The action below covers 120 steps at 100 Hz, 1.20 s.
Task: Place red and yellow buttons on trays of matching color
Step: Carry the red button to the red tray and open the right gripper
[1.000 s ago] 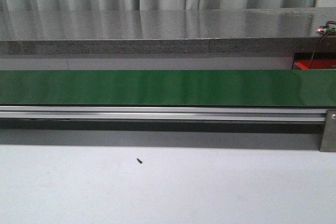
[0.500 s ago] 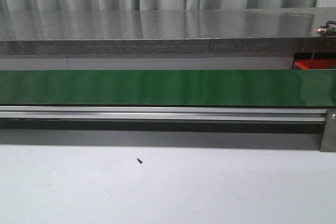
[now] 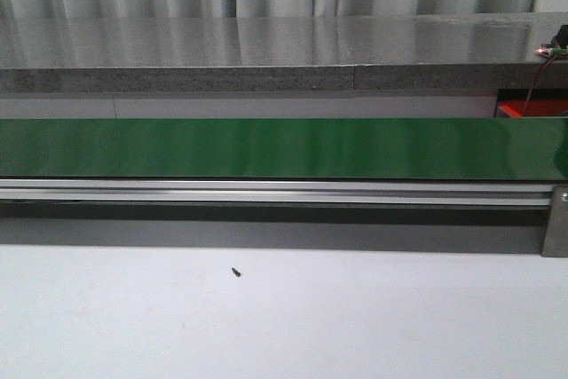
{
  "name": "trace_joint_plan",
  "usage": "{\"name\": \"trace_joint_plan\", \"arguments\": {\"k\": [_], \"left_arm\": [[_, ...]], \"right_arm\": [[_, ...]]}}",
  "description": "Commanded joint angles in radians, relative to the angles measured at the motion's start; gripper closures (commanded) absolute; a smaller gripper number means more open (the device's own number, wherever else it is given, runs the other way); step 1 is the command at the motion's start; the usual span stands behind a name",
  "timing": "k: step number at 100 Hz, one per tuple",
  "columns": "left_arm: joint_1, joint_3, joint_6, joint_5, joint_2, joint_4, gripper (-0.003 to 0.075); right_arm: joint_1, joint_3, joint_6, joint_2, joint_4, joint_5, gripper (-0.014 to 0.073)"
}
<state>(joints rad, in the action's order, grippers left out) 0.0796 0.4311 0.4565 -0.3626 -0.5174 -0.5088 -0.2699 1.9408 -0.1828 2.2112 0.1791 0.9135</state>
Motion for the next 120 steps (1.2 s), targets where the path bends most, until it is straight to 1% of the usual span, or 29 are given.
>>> {"name": "trace_joint_plan", "arguments": {"k": [1,10,14,19,27,31,36,40,47,61,68,72,77,82,87,94,100,120], "left_arm": [[-0.008,0.028,0.000,0.066,-0.003,-0.021,0.0740],[-0.008,0.028,0.000,0.066,-0.003,-0.021,0.0740],[-0.008,0.028,0.000,0.066,-0.003,-0.021,0.0740],[-0.008,0.028,0.000,0.066,-0.003,-0.021,0.0740],[-0.008,0.028,0.000,0.066,-0.003,-0.021,0.0740],[-0.008,0.028,0.000,0.066,-0.003,-0.021,0.0740],[-0.008,0.028,0.000,0.066,-0.003,-0.021,0.0740],[-0.008,0.028,0.000,0.066,-0.003,-0.021,0.0740],[-0.008,0.028,0.000,0.066,-0.003,-0.021,0.0740],[-0.008,0.028,0.000,0.066,-0.003,-0.021,0.0740],[-0.008,0.028,0.000,0.066,-0.003,-0.021,0.0740],[-0.008,0.028,0.000,0.066,-0.003,-0.021,0.0740],[-0.008,0.028,0.000,0.066,-0.003,-0.021,0.0740],[-0.008,0.028,0.000,0.066,-0.003,-0.021,0.0740],[-0.008,0.028,0.000,0.066,-0.003,-0.021,0.0740],[-0.008,0.028,0.000,0.066,-0.003,-0.021,0.0740],[-0.008,0.028,0.000,0.066,-0.003,-0.021,0.0740],[-0.008,0.028,0.000,0.066,-0.003,-0.021,0.0740]], "right_arm": [[-0.006,0.035,0.001,-0.050,0.022,-0.039,0.0487],[-0.006,0.035,0.001,-0.036,0.043,-0.040,0.0479],[-0.006,0.035,0.001,-0.032,0.045,-0.042,0.0456],[-0.006,0.035,0.001,-0.032,0.045,-0.046,0.0393],[-0.006,0.035,0.001,-0.032,0.045,-0.055,0.0232],[-0.006,0.035,0.001,-0.032,0.045,-0.058,0.0165],[-0.006,0.035,0.001,-0.033,0.045,-0.060,0.0125],[-0.006,0.035,0.001,-0.034,0.045,-0.061,0.0125],[-0.006,0.035,0.001,-0.043,0.047,-0.066,0.0143],[-0.004,0.034,0.001,-0.082,0.055,-0.078,0.0208],[-0.003,0.034,0.001,-0.106,0.055,-0.067,0.0244],[-0.001,0.032,0.001,-0.123,0.055,-0.060,0.0279],[0.005,0.032,-0.002,-0.143,0.056,-0.048,0.0341],[0.014,0.032,-0.008,-0.162,0.056,-0.036,0.0425],[0.026,0.031,-0.010,-0.183,0.055,-0.030,0.0530],[0.046,0.030,-0.010,-0.213,0.055,-0.027,0.0645],[0.061,0.030,-0.010,-0.242,0.055,-0.020,0.0719],[0.086,0.030,-0.009,-0.322,0.055,0.035,0.0717]]}}
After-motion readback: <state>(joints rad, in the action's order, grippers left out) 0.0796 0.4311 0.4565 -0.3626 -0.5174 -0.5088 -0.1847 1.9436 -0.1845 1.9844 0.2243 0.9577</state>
